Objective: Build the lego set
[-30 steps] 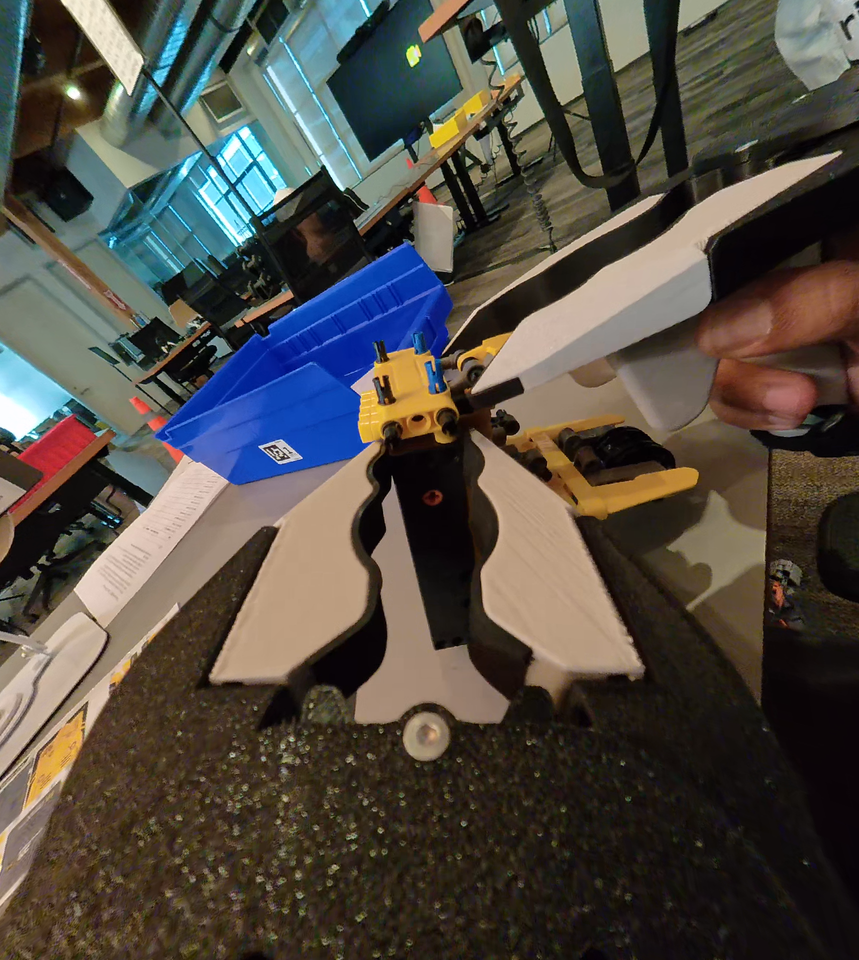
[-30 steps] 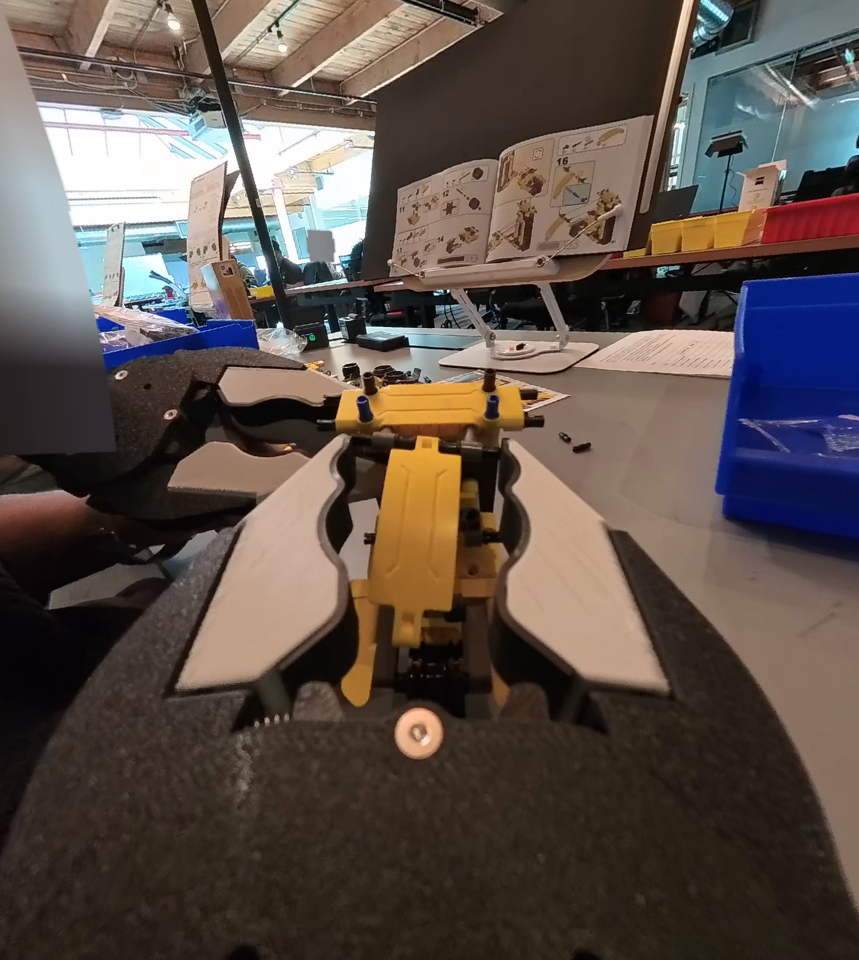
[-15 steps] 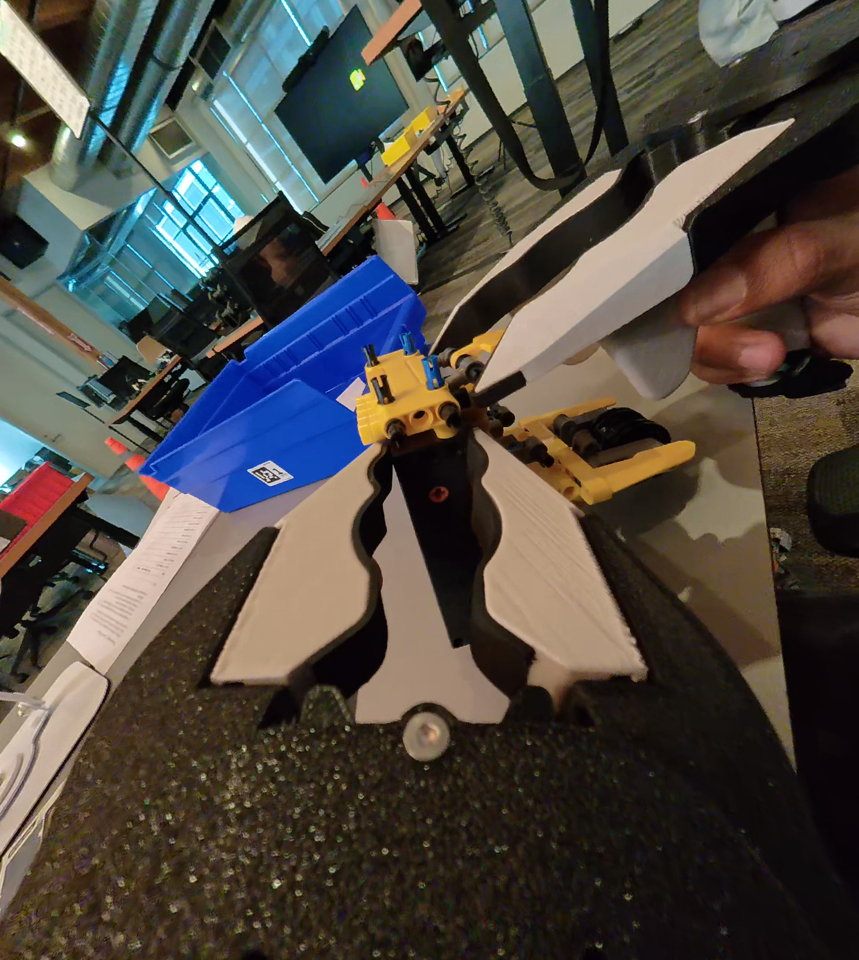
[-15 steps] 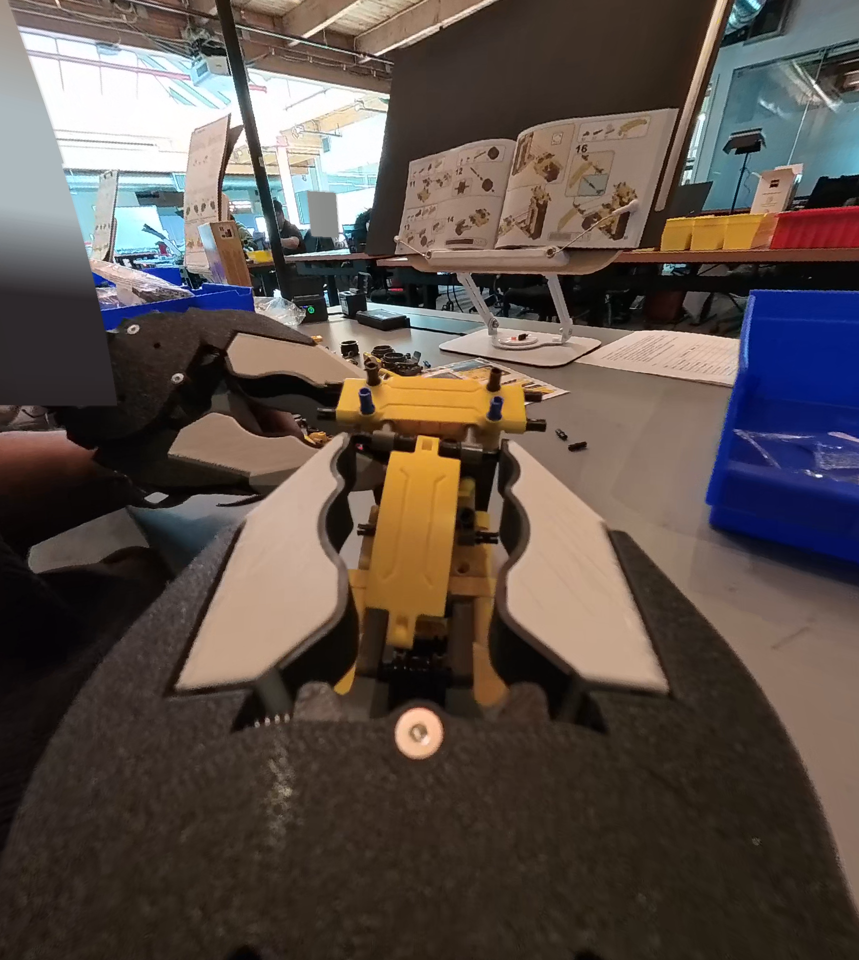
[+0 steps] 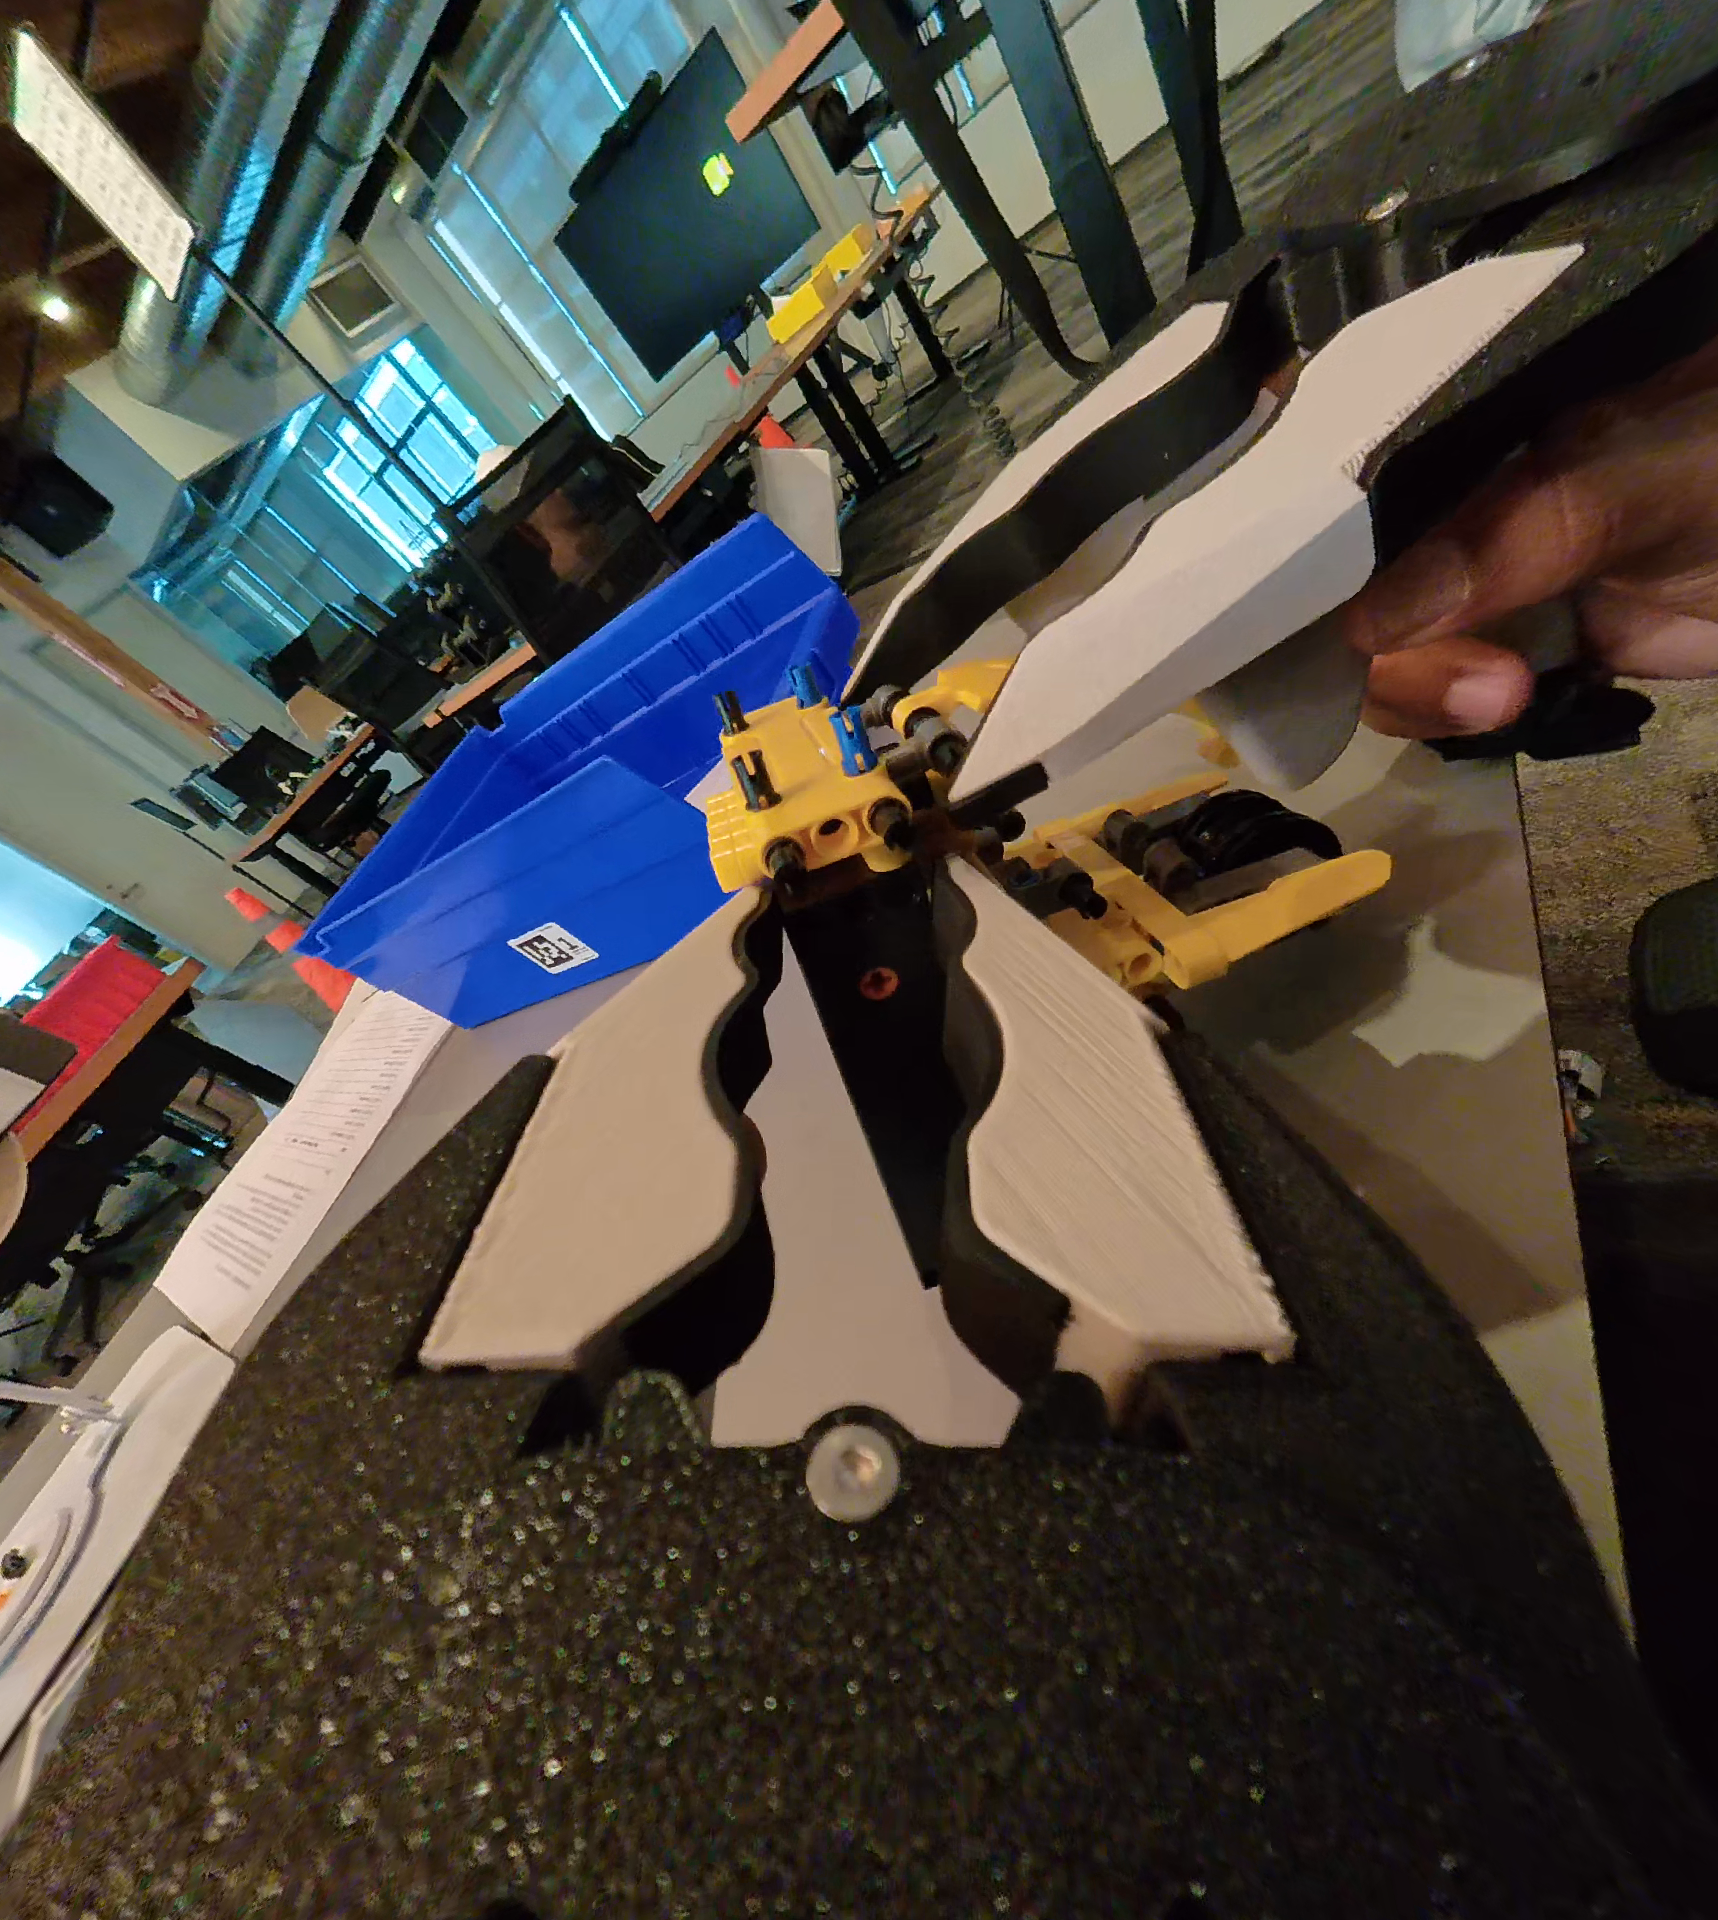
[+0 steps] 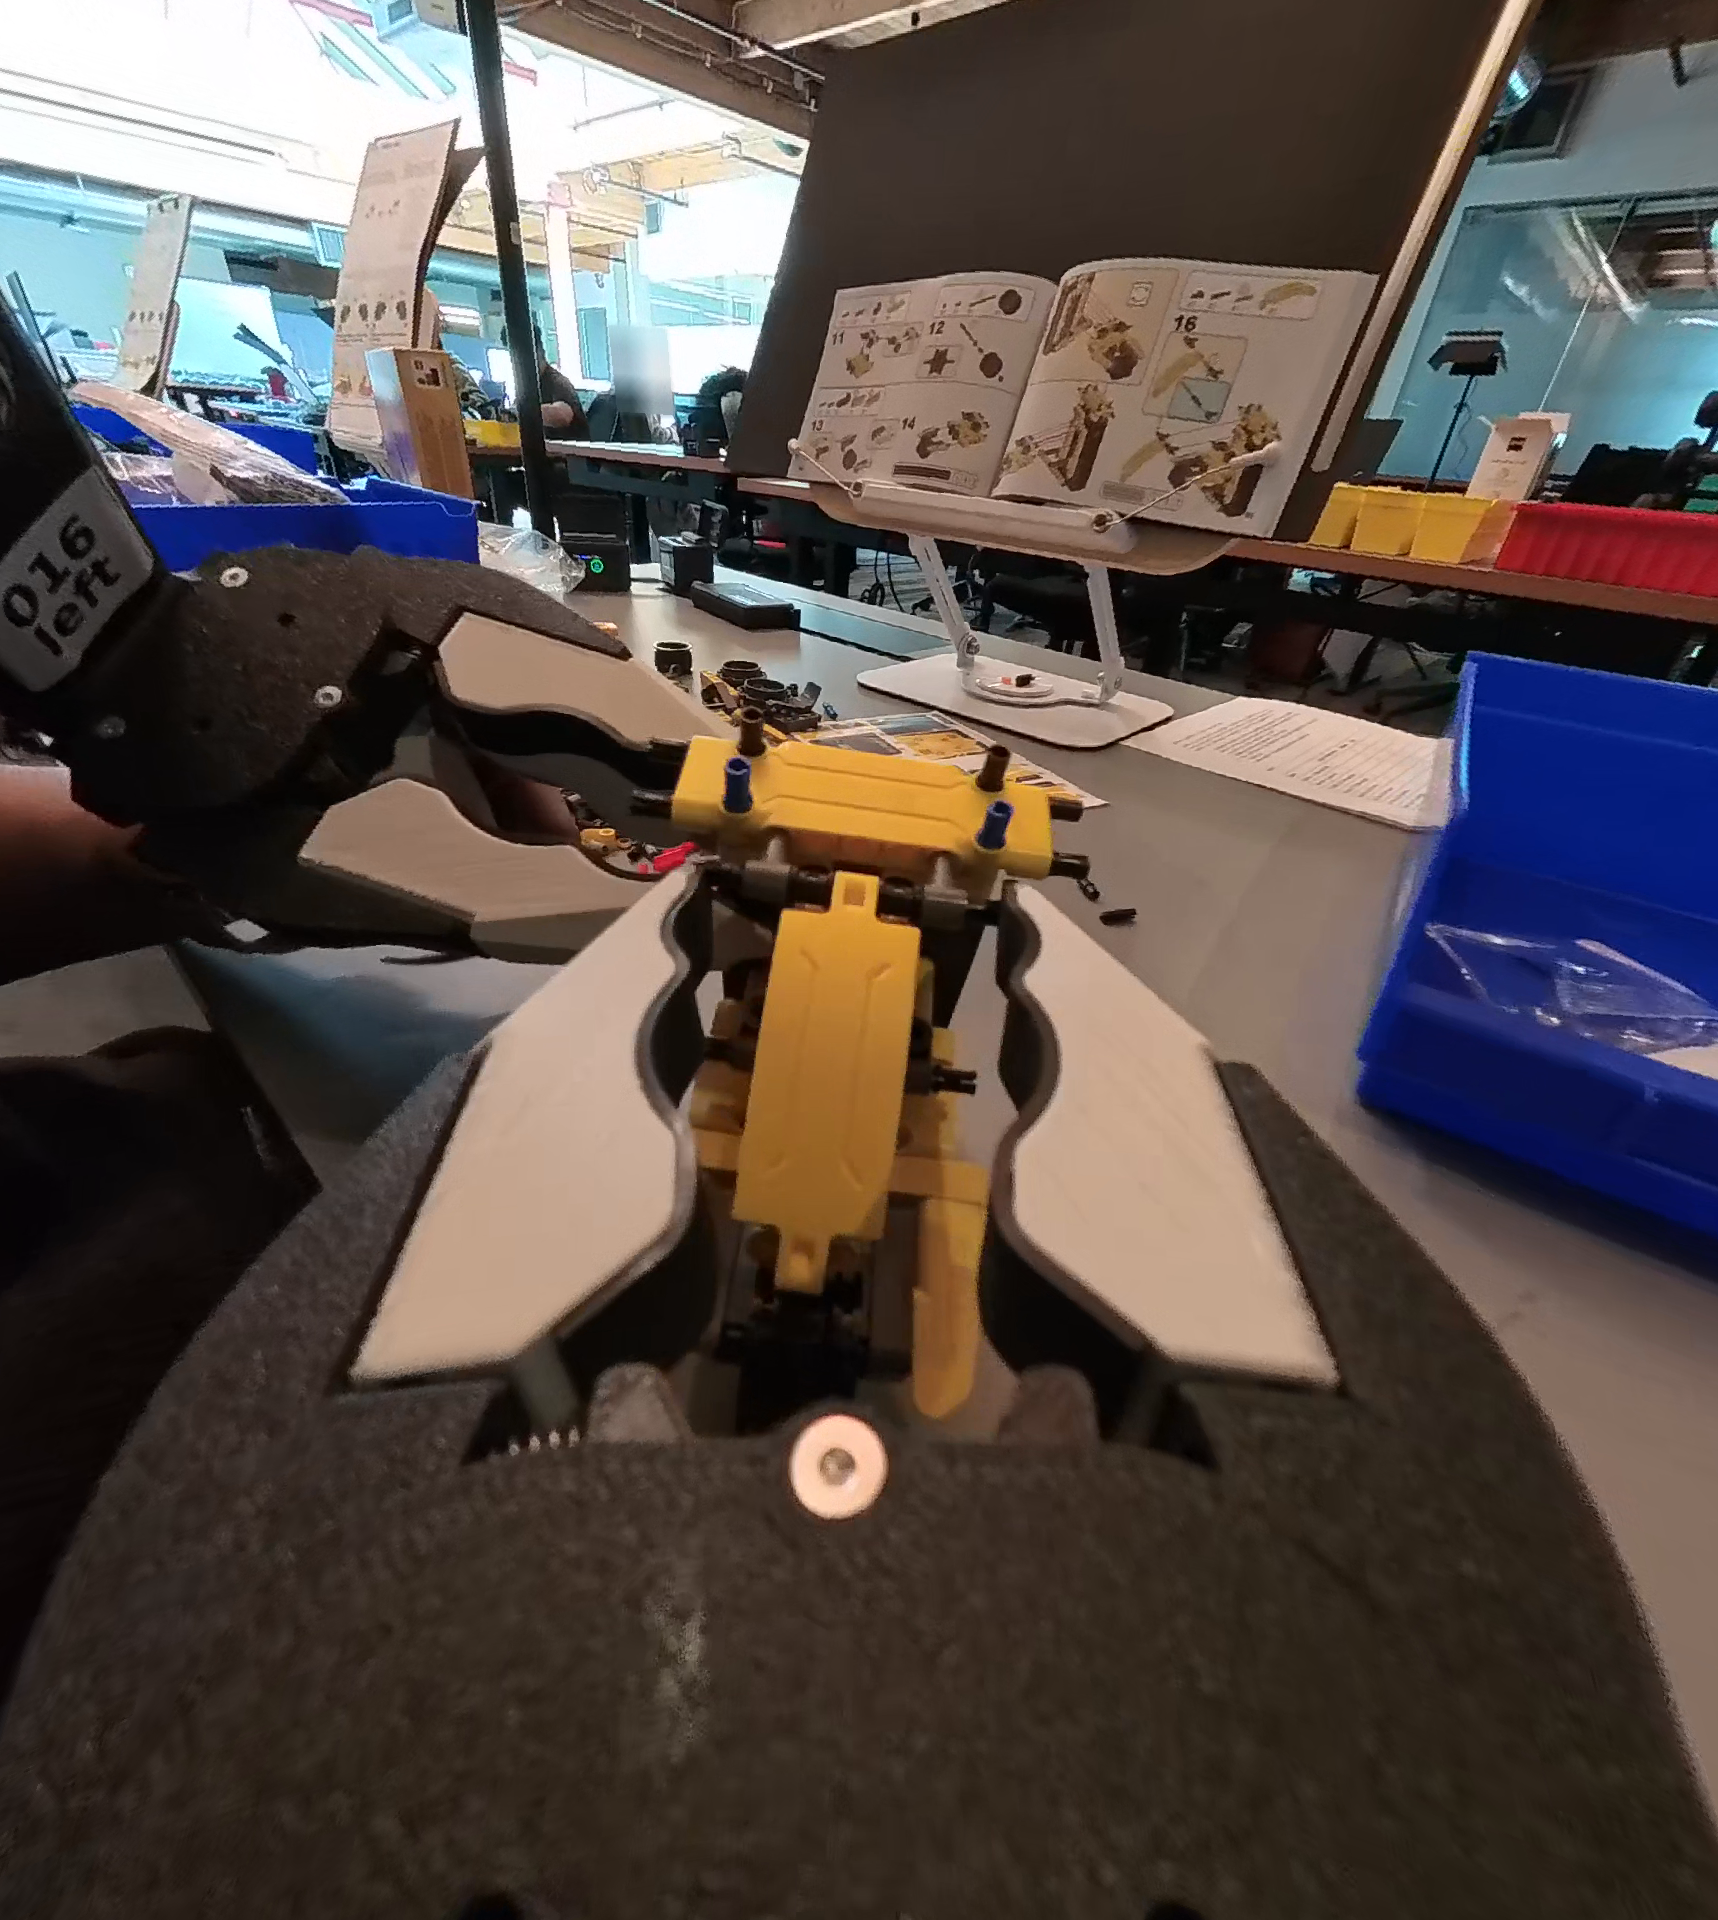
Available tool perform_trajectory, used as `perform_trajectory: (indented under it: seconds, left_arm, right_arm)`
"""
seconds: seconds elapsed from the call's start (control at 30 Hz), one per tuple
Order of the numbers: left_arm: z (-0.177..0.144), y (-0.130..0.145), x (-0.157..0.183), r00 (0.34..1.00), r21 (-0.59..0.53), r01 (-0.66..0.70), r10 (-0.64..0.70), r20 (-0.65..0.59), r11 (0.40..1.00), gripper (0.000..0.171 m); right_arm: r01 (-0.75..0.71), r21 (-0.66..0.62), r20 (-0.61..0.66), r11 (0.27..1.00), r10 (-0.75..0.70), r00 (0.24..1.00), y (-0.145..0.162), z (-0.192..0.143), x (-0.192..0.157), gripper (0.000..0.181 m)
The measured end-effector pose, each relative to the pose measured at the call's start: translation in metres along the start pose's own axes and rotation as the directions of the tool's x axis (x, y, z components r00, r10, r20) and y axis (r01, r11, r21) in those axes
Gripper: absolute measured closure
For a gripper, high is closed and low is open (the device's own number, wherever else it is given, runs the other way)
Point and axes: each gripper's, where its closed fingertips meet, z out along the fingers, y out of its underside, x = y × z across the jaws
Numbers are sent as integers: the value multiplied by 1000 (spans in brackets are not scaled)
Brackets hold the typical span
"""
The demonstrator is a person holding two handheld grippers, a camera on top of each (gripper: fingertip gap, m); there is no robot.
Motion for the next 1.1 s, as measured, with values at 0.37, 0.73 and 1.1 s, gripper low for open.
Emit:
perform_trajectory:
  seconds: [0.37,0.73,1.1]
  left_arm:
    - [0,-1,1,1000,3,-7,7,13,1000,144]
    - [0,-1,-1,999,12,31,-31,26,999,145]
    - [-4,7,-17,928,-2,373,-373,24,928,145]
  right_arm:
    - [-9,10,-10,1000,9,1000,-1,2,0,127]
    - [-70,11,5,998,70,998,-1,5,0,127]
    - [-51,-58,-19,997,50,999,-5,20,0,126]
